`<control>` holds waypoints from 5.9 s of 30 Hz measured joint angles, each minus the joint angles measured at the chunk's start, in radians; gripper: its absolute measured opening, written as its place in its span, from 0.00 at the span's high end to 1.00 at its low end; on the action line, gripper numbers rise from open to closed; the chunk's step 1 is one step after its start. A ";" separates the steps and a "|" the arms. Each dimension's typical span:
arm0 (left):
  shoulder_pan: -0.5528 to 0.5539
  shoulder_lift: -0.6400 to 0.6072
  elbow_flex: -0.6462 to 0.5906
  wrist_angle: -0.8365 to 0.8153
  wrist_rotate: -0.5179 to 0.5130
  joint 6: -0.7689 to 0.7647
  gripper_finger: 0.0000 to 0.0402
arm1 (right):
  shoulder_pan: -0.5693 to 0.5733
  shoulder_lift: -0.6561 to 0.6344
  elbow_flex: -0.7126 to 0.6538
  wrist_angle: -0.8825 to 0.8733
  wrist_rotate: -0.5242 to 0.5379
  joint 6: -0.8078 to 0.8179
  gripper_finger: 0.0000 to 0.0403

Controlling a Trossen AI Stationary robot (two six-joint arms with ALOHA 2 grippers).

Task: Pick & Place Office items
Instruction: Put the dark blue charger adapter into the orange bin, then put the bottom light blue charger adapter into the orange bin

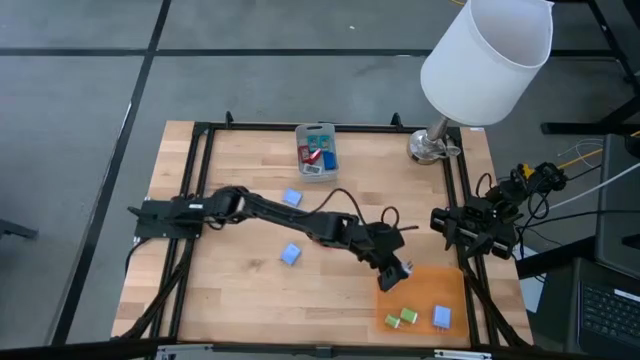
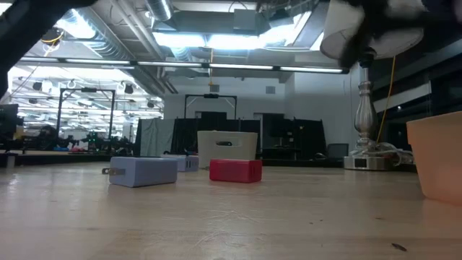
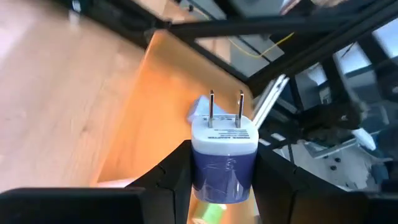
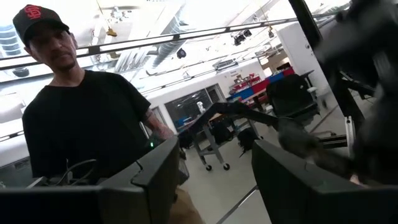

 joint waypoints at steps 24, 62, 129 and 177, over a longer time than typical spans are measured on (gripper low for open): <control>0.034 0.139 -0.001 0.268 0.083 -0.078 0.34 | 0.000 0.000 0.000 -0.001 0.026 0.001 0.50; -0.105 -0.181 0.000 -0.866 -0.362 -0.074 0.32 | 0.000 0.000 0.000 -0.015 0.022 -0.034 0.50; -0.716 -1.136 -0.865 -0.514 -1.477 -0.411 0.40 | -0.001 0.000 0.000 0.008 0.394 -0.040 0.50; -0.067 -0.601 -0.983 -0.468 -0.094 -0.458 0.37 | 0.000 0.000 0.000 0.010 0.310 -0.045 0.50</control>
